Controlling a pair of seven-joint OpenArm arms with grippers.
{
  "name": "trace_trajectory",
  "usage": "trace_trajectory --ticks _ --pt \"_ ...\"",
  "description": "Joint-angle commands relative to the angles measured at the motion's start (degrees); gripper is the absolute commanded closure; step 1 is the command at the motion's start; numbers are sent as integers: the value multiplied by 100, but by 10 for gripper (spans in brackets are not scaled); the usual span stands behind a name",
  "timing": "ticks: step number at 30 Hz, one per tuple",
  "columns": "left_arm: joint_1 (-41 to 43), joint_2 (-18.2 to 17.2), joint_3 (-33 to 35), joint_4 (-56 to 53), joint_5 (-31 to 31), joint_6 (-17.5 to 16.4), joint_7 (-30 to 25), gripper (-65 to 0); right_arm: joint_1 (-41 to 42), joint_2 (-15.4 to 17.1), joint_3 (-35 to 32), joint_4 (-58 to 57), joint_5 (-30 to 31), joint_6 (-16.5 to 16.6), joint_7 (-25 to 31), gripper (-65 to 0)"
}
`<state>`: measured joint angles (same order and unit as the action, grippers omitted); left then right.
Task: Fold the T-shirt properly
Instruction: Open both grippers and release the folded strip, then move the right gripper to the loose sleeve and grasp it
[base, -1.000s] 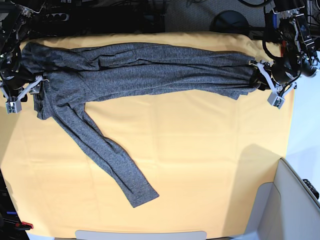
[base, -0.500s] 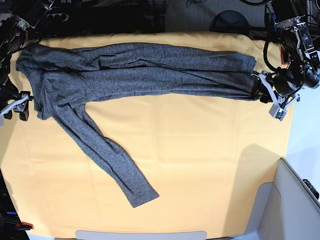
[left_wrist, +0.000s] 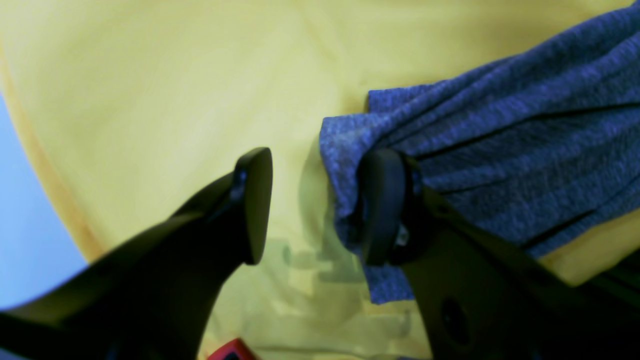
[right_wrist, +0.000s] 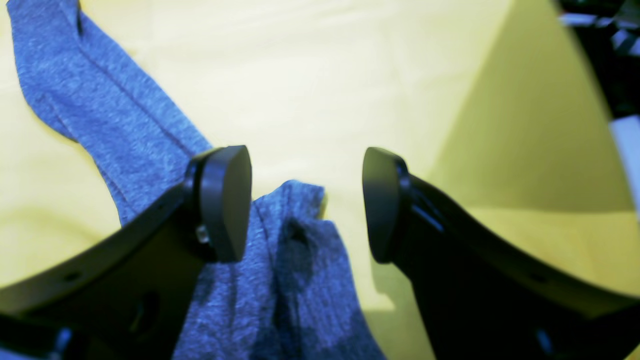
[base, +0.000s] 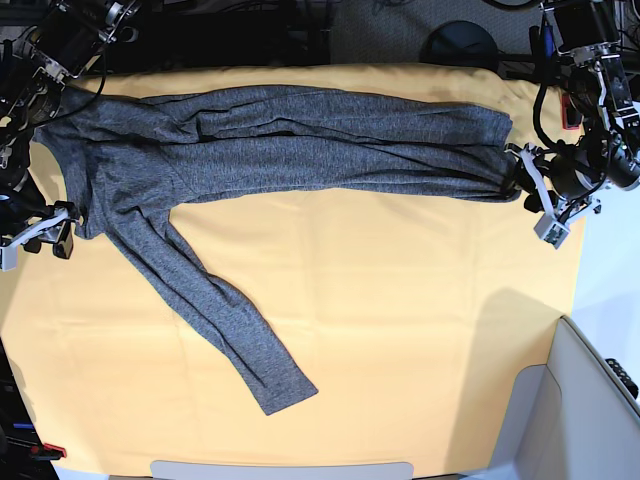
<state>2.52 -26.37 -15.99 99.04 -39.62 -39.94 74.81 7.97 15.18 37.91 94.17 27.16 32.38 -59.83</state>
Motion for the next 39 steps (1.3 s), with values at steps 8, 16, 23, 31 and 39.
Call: trace_trajectory --ticks 8,16,23,31,39 --pt "-72 -110 -41 69 -52 -6 -56 -337 245 139 20 91 93 10 150 -350" --pt "-72 -224 -32 60 -52 -6 111 -366 280 139 20 91 93 10 150 -350" --pt "-46 -198 -32 60 -52 -6 207 -402 263 130 20 91 93 10 150 -350" --pt "-72 -110 -32 25 -131 -6 519 -403 245 130 11 91 93 10 133 -350" --pt "-345 -101 -76 -397 -816 -6 519 -403 227 122 11 91 93 10 124 -350"
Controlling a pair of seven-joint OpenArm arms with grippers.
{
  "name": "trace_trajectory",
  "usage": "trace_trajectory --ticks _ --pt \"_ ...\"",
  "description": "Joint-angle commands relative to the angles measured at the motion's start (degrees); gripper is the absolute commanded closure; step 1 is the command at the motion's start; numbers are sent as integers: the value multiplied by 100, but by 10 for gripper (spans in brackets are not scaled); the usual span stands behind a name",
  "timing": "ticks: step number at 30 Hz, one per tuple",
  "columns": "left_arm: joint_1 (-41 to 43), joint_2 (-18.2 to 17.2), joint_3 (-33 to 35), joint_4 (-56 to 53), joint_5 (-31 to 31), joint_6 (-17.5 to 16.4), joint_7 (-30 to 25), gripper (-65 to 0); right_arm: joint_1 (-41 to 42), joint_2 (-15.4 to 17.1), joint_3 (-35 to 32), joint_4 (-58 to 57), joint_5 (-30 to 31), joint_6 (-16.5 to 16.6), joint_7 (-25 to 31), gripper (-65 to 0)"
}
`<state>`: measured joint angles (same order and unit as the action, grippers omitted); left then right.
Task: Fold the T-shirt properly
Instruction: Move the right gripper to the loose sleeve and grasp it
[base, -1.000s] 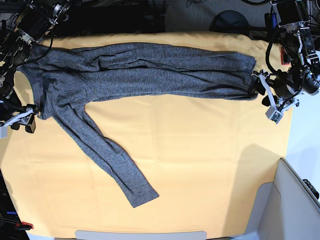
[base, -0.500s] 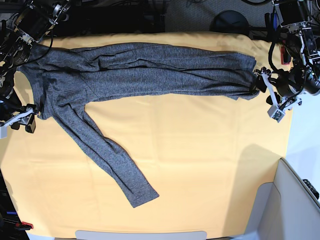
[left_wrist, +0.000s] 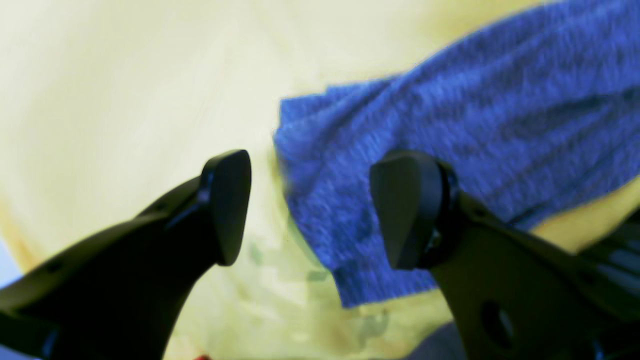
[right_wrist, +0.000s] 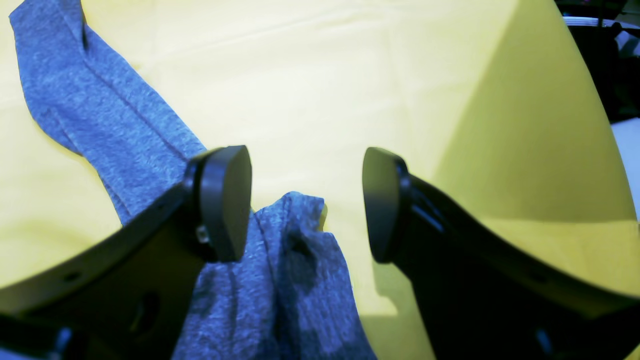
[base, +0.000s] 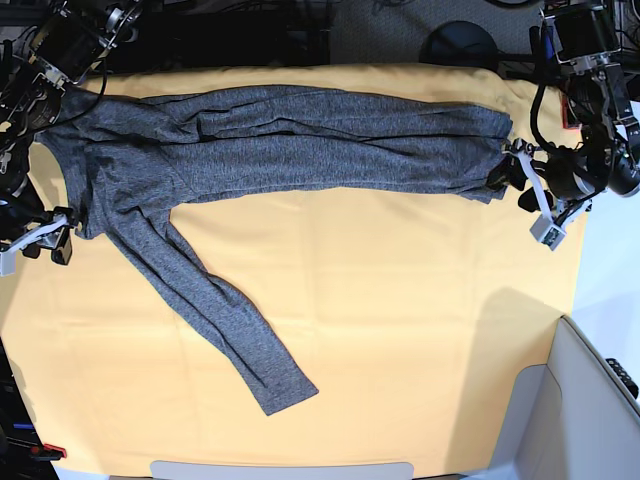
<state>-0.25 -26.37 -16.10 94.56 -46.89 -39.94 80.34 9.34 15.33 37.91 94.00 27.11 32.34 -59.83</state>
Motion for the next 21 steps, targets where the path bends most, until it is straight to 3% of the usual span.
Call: trace_trajectory --ticks 1,13,18,21 --pt "-111 -101 -65 7 -97 -6 -34 -403 90 106 11 108 97 15 124 -350" --pt "-138 -110 -65 -45 -62 -6 -34 -402 538 1 11 -77 97 15 124 -352" --pt "-138 -110 -65 -45 -62 -6 -34 -402 1514 168 -622 -1729 97 23 150 -352" --pt "-138 -110 -74 -45 -62 -6 -34 -402 2041 238 -1352 -2767 106 59 273 -352"
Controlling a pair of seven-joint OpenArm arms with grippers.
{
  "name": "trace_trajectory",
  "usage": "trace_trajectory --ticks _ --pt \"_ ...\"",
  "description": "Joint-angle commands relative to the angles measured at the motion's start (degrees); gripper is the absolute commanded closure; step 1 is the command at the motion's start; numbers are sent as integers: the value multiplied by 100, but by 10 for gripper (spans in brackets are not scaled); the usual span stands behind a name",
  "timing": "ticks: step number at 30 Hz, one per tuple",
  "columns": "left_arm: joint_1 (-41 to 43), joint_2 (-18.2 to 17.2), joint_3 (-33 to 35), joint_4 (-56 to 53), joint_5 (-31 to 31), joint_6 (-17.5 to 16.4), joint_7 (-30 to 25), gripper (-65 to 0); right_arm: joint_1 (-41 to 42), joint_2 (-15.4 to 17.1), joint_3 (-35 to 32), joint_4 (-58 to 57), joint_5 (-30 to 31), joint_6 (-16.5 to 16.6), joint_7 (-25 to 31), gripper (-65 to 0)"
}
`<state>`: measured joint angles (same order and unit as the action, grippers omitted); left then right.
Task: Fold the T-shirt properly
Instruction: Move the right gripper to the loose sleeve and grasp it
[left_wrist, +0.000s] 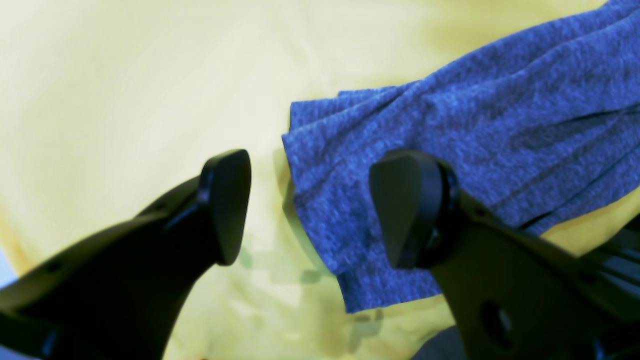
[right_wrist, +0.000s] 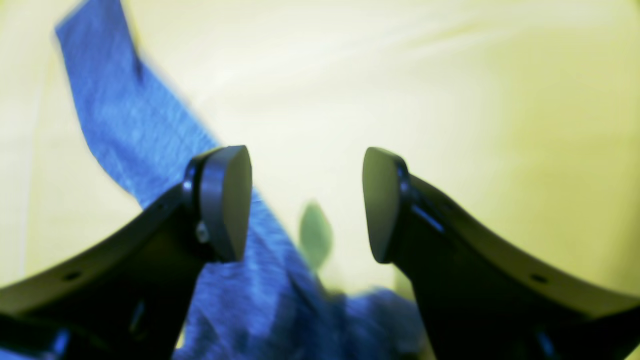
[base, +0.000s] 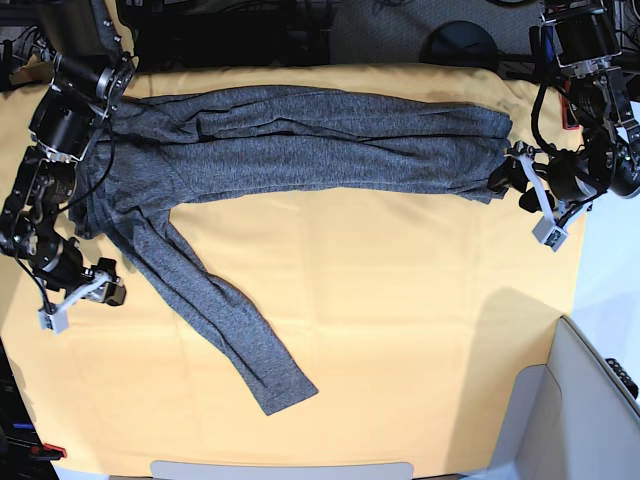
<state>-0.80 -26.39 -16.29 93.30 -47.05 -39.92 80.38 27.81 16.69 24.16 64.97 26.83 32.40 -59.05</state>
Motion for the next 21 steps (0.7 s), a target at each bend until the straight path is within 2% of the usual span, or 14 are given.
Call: trace_trajectory --ticks 1,5,21 --pt "-83 -108 -54 81 -47 -8 -38 -402 265 103 -197 -66 135 52 291 -352" --pt "-83 -108 -54 81 -47 -8 -38 -402 370 111 -856 -532 135 52 476 -352" --pt "-83 -108 -54 81 -47 -8 -38 -402 -140 59 -917 -937 135 43 485 -347"
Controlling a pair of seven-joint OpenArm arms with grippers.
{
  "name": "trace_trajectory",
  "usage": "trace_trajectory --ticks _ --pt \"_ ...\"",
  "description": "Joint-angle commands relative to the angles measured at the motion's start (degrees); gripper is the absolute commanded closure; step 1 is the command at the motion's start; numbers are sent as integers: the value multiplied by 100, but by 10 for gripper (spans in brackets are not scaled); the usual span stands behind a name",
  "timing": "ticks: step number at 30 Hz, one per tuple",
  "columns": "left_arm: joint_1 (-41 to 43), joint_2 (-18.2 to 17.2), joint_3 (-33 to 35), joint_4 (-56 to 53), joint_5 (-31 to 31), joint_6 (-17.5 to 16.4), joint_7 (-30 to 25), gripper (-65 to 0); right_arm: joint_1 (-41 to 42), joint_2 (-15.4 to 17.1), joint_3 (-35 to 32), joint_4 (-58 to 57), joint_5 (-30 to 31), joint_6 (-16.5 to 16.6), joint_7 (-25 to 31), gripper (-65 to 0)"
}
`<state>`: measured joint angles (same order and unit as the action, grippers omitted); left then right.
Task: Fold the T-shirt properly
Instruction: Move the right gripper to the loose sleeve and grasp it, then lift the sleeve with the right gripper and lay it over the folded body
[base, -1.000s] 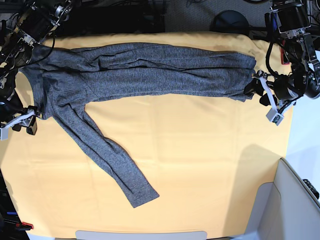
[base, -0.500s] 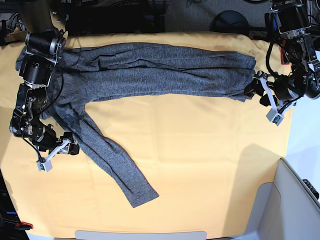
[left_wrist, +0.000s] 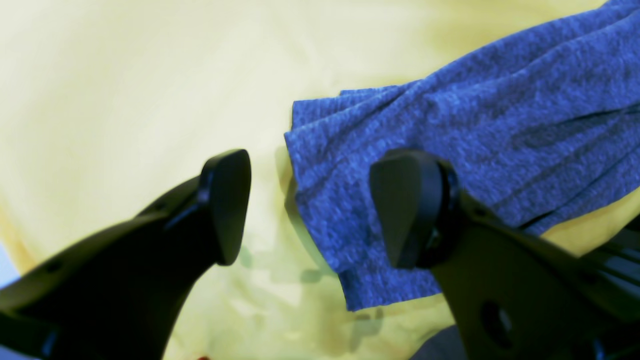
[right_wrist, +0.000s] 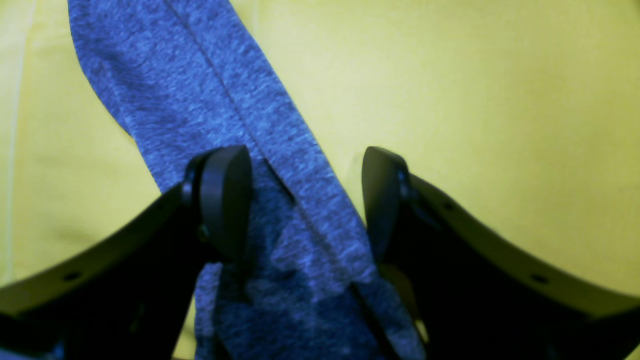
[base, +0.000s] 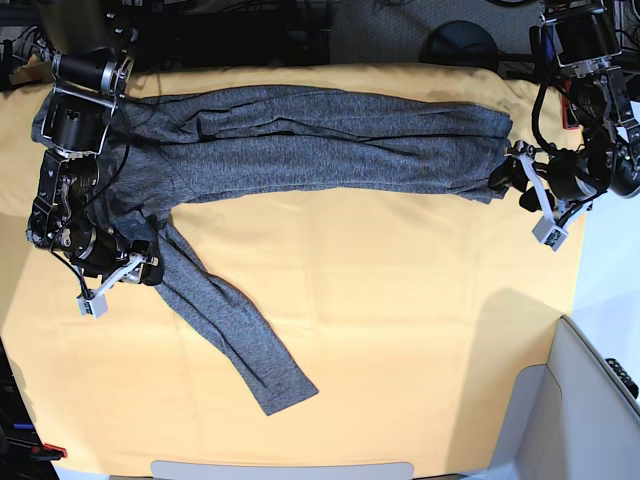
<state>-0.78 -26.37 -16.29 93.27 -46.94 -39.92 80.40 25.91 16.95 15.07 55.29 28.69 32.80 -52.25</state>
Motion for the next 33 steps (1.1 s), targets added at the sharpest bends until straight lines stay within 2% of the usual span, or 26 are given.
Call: trace_trajectory --ticks 1,4,7,9,12,15,21,23,27,33 --pt "-85 -110 -54 84 -58 -8 -40 -402 51 32 -8 32 -51 4 -195 -338" --pt "-85 -110 -54 84 -58 -8 -40 -402 42 -11 -8 58 -51 4 -195 -239" --pt "-138 -101 -54 84 -58 -8 -40 -402 42 -47 -8 84 -51 4 -204 -82" --pt "-173 -101 -54 75 -58 -8 -44 -402 42 -55 -17 93 -51 13 -212 -1" --pt "-173 -101 -54 75 -49 -8 -80 -402 -72 -135 -17 506 -51 13 -230 -1" --pt "-164 -101 -54 75 -49 -8 -88 -401 -433 -205 -78 1491 -51 13 -230 0" --pt "-191 -101 -54 75 -49 -8 -88 -401 -1224 -222 -949 3733 -51 -14 -230 0" --pt "-191 -101 -54 75 -49 -8 -88 -401 -1470 -337 -1204 4225 -51 -14 -230 0" --pt "-191 -101 -54 75 -49 -8 -88 -401 -1901 -539 -1547 4920 -51 -14 -230 0" --pt "-191 -101 -54 75 -49 -8 -88 -401 -2437 -521 -2153 5570 -51 -14 -230 0"
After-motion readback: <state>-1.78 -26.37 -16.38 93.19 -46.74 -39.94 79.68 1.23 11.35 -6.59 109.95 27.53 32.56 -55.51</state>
